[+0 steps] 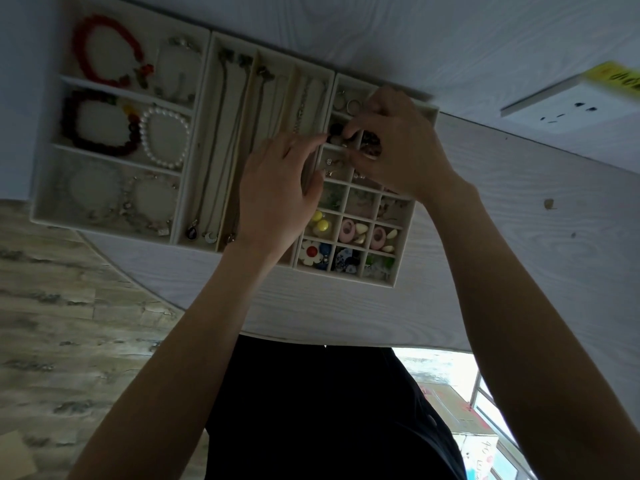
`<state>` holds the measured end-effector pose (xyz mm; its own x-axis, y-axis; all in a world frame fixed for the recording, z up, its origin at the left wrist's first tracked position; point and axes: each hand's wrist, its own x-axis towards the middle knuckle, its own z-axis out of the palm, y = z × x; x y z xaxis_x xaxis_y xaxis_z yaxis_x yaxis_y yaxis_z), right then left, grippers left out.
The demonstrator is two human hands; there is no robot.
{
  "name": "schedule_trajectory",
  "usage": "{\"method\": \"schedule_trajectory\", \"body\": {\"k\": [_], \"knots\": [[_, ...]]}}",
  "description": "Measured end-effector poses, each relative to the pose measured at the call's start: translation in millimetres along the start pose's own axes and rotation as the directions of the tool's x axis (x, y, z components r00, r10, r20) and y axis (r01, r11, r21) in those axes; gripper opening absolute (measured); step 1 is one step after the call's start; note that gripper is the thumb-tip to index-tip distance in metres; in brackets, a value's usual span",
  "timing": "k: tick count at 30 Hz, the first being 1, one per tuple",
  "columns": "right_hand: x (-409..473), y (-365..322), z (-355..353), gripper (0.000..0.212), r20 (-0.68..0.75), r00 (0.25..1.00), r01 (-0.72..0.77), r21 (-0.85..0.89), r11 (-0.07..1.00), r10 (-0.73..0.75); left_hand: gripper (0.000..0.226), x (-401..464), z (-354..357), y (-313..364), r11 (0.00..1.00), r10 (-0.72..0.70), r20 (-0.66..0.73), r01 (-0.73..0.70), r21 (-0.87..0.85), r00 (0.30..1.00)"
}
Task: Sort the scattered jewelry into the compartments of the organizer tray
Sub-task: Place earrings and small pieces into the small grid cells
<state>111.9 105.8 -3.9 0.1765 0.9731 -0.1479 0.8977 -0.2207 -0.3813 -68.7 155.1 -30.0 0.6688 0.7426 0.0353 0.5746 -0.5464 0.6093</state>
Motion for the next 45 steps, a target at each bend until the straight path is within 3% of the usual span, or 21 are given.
{"method": "schedule_trajectory", "body": {"k": [5,14,21,29,31,37,45], "knots": [[1.0,-1.2,-0.4,0.043,0.033,0.999,0.021,-0.029,0.999,-0.02,0.036,-0.1,0.5,0.3,1.0,0.004,-0.009,-0.004,-0.006,1.0],[7.6,0.6,-5.3,0.023,0.061,0.998,0.012,-0.023,1.0,-0.01,0.035,0.0,0.2,0.1,1.0,0.015,-0.022,-0.015,0.002,1.0],[13.7,-4.5,-5.1,0.023,0.053,0.994,0.104,-0.202,0.974,-0.095,0.036,0.2,-0.6,1.1,1.0,0.02,-0.027,-0.02,0.001,0.999],[25.7,-10.3,-4.7,0.025,0.046,0.999,0.032,-0.218,0.975,-0.023,0.036,0.4,-0.9,1.3,1.0,0.016,-0.024,-0.016,-0.002,1.0],[25.0,-7.8,-4.6,0.024,0.03,0.999,0.031,-0.174,0.984,-0.026,0.036,0.6,-1.0,1.1,1.0,0.017,-0.023,-0.017,-0.005,1.0],[7.4,1.2,-4.5,0.019,-0.218,0.968,-0.104,0.087,0.991,0.121,0.035,0.1,1.0,1.5,1.0,0.013,-0.034,-0.014,-0.014,0.999],[-2.1,-0.3,-2.8,0.031,-0.082,0.997,0.021,0.046,0.999,-0.017,0.035,0.3,-0.3,0.5,1.0,0.017,-0.029,-0.018,-0.013,0.999]]}}
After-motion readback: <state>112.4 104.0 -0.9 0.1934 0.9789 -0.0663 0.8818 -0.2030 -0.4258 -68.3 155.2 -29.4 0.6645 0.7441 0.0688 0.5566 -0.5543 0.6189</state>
